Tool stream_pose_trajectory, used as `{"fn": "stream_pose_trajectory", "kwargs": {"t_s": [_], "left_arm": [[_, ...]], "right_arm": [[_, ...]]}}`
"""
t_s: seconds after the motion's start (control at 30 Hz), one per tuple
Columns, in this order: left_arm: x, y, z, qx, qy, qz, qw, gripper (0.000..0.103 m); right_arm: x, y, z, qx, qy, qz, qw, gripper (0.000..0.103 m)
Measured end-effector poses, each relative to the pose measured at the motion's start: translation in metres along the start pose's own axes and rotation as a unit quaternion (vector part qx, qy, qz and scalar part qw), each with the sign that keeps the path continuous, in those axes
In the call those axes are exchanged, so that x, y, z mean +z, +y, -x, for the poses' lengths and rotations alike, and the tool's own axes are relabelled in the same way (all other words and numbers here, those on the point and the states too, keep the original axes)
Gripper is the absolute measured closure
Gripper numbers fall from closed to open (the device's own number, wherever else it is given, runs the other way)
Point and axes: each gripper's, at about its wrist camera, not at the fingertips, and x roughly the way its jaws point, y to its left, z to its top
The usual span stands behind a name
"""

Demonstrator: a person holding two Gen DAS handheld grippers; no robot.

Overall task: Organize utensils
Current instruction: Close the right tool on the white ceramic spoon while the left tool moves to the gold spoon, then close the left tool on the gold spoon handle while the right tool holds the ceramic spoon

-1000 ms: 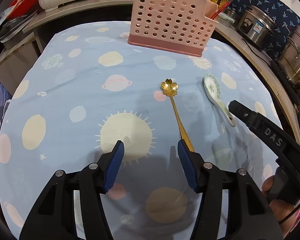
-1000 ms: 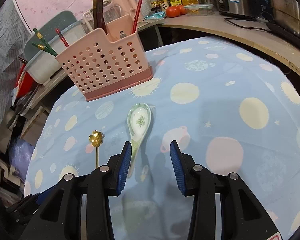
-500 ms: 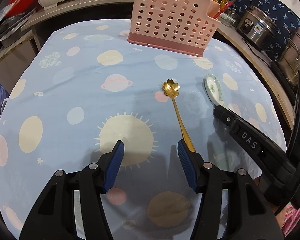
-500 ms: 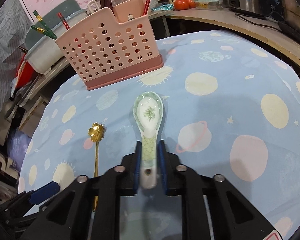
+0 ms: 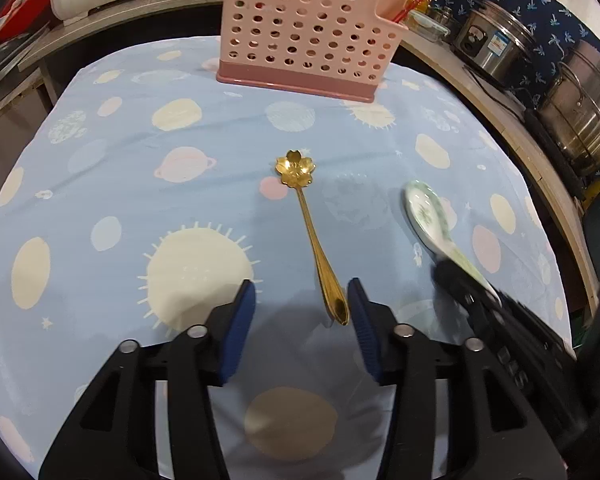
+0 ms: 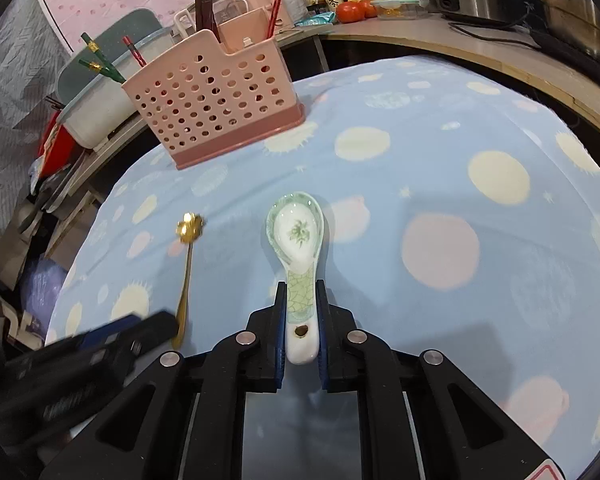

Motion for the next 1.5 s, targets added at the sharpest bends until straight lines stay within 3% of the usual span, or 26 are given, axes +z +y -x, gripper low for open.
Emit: {"fn": "stream_pose_trajectory", "kwargs": {"t_s": [0.13,0.3,0.43,0.57,0.8,0.9,1.1,1.5], "left_arm": [[-0.001,-0.006,-0.004,0.02,-0.015,-0.015,0.9996,0.066],[-0.005,-0.012,-0.004,0.042,-0.026,-0.038,0.9981,0.089],[-0.008,-0.003,-0.001,0.034,-0.022,-0.032,0.9987,0.103],[-0.014,0.006,0.006,0.013,-0.018,-0.021,0.9995,0.103],[-0.02,0.013,0.015,-0.001,-0.014,-0.007,0.9999,0.103],[-0.015,0.011,0.015,-0.017,-0.009,0.002,0.9998,0.101],[-0.004,0.001,0.006,-0.014,-0.004,-0.001,0.9999,0.101],[0.002,-0.012,-0.011,-0.013,-0.008,-0.012,0.9998,0.101]], "right_arm": [[-0.016,-0.006,0.013,0.003,0.005,-0.003,1.0,0.092],[-0.025,-0.007,0.021,0.003,0.008,-0.001,1.0,0.091],[-0.027,-0.007,0.025,0.006,0.007,-0.005,1.0,0.087],[-0.031,-0.007,0.033,0.01,0.003,-0.009,1.0,0.07],[-0.021,-0.021,0.051,0.027,-0.018,-0.046,0.998,0.07],[-0.014,-0.025,0.047,0.02,-0.018,-0.051,0.998,0.073],[-0.018,-0.023,0.026,0.016,0.012,-0.04,0.999,0.088],[-0.027,-0.006,0.021,0.004,0.015,-0.001,1.0,0.088]]}}
